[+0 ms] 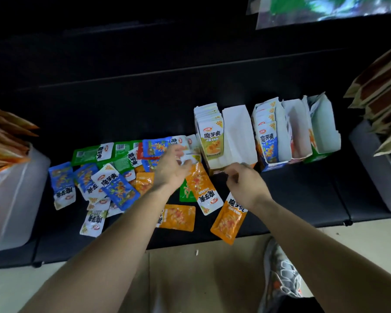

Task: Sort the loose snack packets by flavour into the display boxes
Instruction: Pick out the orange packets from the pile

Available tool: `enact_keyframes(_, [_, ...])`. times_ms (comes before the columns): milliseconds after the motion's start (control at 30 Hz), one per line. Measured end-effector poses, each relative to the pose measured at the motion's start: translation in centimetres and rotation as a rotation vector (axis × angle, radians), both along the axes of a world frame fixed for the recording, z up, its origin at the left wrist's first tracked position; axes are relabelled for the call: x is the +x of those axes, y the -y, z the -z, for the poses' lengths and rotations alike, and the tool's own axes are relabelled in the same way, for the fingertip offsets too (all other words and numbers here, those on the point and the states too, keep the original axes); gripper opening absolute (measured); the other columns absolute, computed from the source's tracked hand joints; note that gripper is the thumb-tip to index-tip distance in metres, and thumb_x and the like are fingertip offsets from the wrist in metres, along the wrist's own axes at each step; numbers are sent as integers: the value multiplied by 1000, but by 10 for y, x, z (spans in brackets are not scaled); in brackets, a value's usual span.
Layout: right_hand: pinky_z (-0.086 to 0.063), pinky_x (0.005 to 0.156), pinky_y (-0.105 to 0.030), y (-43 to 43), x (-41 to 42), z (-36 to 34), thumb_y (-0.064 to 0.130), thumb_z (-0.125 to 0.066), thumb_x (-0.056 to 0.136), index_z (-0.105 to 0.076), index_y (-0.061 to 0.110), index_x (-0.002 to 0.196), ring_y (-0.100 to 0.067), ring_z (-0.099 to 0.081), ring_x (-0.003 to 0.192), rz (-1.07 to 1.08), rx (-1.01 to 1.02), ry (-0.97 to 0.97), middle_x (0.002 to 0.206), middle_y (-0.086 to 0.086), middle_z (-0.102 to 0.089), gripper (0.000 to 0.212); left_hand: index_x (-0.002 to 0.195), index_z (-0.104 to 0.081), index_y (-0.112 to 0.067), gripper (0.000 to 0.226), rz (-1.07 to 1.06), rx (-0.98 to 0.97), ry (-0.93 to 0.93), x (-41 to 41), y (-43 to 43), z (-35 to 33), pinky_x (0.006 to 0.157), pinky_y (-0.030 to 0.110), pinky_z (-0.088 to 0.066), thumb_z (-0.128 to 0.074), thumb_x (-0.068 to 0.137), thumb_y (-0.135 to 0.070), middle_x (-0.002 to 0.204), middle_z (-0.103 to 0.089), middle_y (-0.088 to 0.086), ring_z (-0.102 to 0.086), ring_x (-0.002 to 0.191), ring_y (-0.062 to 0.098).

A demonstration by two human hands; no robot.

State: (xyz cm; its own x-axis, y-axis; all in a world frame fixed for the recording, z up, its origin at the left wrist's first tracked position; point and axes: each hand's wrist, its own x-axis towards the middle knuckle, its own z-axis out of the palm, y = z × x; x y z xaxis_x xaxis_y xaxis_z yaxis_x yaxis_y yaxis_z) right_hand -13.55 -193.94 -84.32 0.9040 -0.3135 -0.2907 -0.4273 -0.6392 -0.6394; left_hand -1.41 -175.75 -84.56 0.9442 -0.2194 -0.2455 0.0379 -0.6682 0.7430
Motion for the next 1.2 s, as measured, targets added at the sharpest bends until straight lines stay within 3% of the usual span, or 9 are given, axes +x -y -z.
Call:
enact_keyframes(167, [-52, 90, -45, -12, -48, 31, 37, -57, 95, -51, 18, 131, -32, -58, 111, 47, -122, -441, 129, -8, -51, 42, 111, -63, -24, 26, 156, 197, -103, -53, -73, 24, 92, 32, -52, -73, 88, -31, 110, -64, -10, -63, 99, 10])
enact_keyframes(300, [-45, 99, -50, -32, -63, 50, 51, -78, 78, -30, 8, 141, -41, -47, 127, 292, -136, -469, 138, -15, -37, 90, 105, -62, -29, 25, 211, 282, -138, -90, -104, 44, 84, 33, -53, -73, 85, -40, 106, -63, -10, -62, 92, 9])
enact_keyframes(400, [-43, 105, -48, -43, -59, 57, 44, -88, 68, -32, 5, 138, -39, -47, 129, 396, -89, -435, 138, -19, -43, 97, 109, -60, -28, 27, 212, 261, -167, -106, -113, 51, 88, 36, -54, -73, 86, -34, 114, -60, -8, -61, 99, 10])
enact_keyframes(600, [-51, 93, -43, -42, -52, 52, 30, -89, 69, -45, 8, 128, -35, -57, 118, 427, 1, -457, 127, -15, -56, 77, 110, -60, -27, 26, 185, 229, -183, -108, -112, 51, 89, 34, -53, -72, 87, -31, 114, -59, -9, -60, 100, 10])
enact_keyframes(833, [-47, 62, -23, -47, -69, 31, 18, -77, 86, -66, 16, 104, -11, -68, 84, 405, 319, -96, 96, 4, -72, 21, 115, -61, -23, 30, 101, -32, -311, -117, -72, 41, 83, 21, -50, -71, 90, -37, 107, -63, -13, -60, 98, 3])
enact_keyframes(933, [-58, 70, -32, -60, -69, 24, 14, -78, 86, -70, 13, 102, -15, -73, 86, 359, 508, -35, 94, 1, -75, 19, 122, -62, -23, 39, 57, -209, -467, -118, -55, 38, 91, 35, -55, -71, 89, -42, 109, -66, -12, -64, 104, 11])
enact_keyframes(1033, [-62, 79, -44, -74, -63, 27, 11, -75, 89, -72, 11, 104, -22, -74, 94, 302, 758, -64, 100, -5, -76, 15, 107, -66, -28, 27, -19, -304, -499, -118, -50, 37, 90, 41, -57, -78, 84, -36, 102, -74, -8, -71, 97, 14])
enact_keyframes(1133, [-58, 79, -35, -83, -48, 35, 28, -67, 96, -72, 23, 107, -21, -68, 101, 256, 438, -68, 108, 2, -71, 13, 108, -63, -27, 28, -111, -214, -445, -107, -62, 36, 86, 39, -58, -78, 84, -32, 101, -73, -6, -71, 91, 15])
enact_keyframes(1200, [-52, 89, -38, -81, -37, 44, 33, -59, 99, -57, 27, 135, -23, -55, 119, 134, 109, -101, 136, 1, -55, 37, 111, -61, -26, 28, -191, -160, -439, -97, -76, 37, 81, 35, -57, -74, 88, -33, 106, -71, -5, -68, 91, 13])
